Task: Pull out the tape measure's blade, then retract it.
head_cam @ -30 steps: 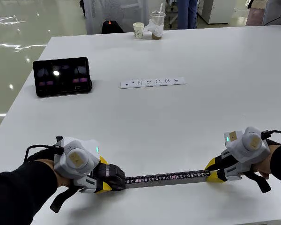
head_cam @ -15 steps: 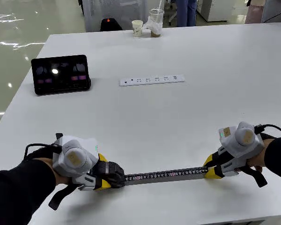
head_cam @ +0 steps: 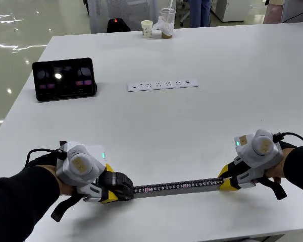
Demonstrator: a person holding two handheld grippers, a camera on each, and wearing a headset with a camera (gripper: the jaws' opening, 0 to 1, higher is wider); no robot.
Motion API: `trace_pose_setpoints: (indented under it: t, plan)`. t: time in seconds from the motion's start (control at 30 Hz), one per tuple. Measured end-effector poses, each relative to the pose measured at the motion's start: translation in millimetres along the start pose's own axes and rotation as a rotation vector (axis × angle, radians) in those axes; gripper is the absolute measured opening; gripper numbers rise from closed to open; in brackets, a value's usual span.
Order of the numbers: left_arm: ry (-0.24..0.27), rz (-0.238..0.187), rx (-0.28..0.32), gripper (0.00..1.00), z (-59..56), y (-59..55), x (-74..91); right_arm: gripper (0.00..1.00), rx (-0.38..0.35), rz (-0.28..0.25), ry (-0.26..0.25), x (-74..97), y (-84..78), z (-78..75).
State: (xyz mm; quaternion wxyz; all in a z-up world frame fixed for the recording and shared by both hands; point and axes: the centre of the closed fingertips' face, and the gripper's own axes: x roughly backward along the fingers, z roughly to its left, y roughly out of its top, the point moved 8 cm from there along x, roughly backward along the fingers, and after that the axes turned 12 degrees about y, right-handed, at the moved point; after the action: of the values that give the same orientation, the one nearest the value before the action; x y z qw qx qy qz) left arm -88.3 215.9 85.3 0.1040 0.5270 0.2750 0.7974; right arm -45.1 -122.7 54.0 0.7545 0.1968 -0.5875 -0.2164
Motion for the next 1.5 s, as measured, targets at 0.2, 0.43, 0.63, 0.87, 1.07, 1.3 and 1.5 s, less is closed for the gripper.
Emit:
trace_pose_setpoints:
  t: [0.2,0.43,0.63,0.87,1.07,1.3,1.5]
  plan:
    - [0.000,-0.002,0.009,0.31,1.8,-0.3,1.2,0.13,0.024,0.031,0.000,-0.9,2.5,0.9]
    - [-0.029,0.013,0.041,0.30,5.4,-0.8,5.5,0.14,0.060,0.050,0.004,2.3,6.0,1.8]
    - [-0.018,0.003,0.083,0.38,9.7,0.6,11.2,0.17,0.081,0.030,-0.008,6.8,15.4,3.1]
    - [0.005,-0.004,0.136,0.46,13.4,-3.0,17.7,0.18,0.080,0.002,-0.014,8.4,22.0,7.0]
    - [0.035,-0.012,0.207,0.55,18.4,-8.0,25.4,0.28,0.018,-0.052,-0.071,16.3,25.7,4.3]
    - [0.096,-0.040,0.326,0.61,24.4,-18.2,36.2,0.35,-0.065,-0.124,-0.141,24.8,20.8,5.4]
    - [0.133,-0.075,0.435,0.68,24.5,-22.5,43.7,0.46,-0.133,-0.161,-0.175,26.9,12.6,9.8]
